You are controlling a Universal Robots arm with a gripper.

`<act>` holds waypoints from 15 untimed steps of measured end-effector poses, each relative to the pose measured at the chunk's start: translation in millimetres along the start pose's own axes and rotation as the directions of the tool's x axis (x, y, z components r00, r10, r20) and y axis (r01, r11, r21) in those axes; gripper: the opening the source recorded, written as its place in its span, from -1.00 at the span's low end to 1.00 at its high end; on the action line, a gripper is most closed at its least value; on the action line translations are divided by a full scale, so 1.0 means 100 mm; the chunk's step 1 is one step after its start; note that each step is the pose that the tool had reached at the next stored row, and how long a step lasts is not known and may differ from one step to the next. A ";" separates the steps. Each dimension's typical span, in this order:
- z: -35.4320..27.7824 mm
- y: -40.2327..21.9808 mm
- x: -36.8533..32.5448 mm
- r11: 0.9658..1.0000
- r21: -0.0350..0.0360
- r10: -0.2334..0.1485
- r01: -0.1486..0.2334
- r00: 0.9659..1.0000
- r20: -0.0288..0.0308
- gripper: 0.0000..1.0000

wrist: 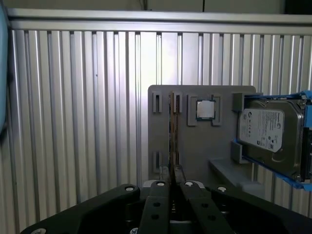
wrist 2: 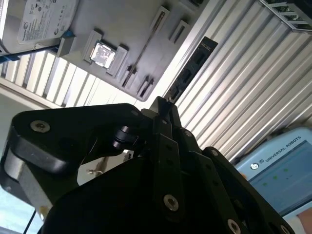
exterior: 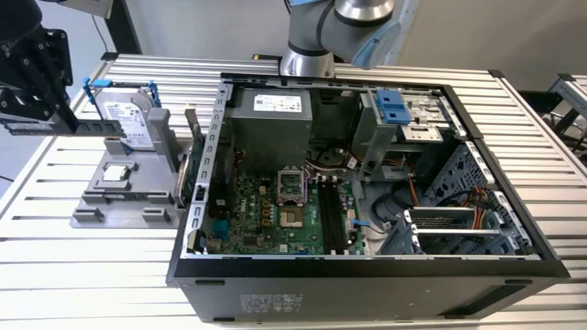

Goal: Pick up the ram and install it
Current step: 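Pick up the ram and move it above insertion slot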

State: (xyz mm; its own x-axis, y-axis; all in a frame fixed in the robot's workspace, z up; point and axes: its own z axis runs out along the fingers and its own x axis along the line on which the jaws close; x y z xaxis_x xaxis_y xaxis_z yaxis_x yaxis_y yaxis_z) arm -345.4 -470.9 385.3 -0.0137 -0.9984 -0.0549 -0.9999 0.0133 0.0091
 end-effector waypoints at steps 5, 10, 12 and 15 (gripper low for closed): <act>-0.001 -0.109 -0.001 1.000 0.000 0.000 0.000 1.000 0.000 -1.00; -0.002 -0.221 -0.003 1.000 -0.001 0.000 0.000 1.000 0.000 -1.00; -0.002 -0.267 -0.004 1.000 -0.001 0.000 0.000 1.000 0.000 -1.00; -0.003 -0.348 -0.005 1.000 -0.001 0.000 0.000 1.000 0.000 -1.00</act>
State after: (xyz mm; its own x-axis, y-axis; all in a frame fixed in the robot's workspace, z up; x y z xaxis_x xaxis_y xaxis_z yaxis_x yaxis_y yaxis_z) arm -310.6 -470.9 385.3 -0.0138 -0.9984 -0.0550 -0.9999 0.0132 0.0104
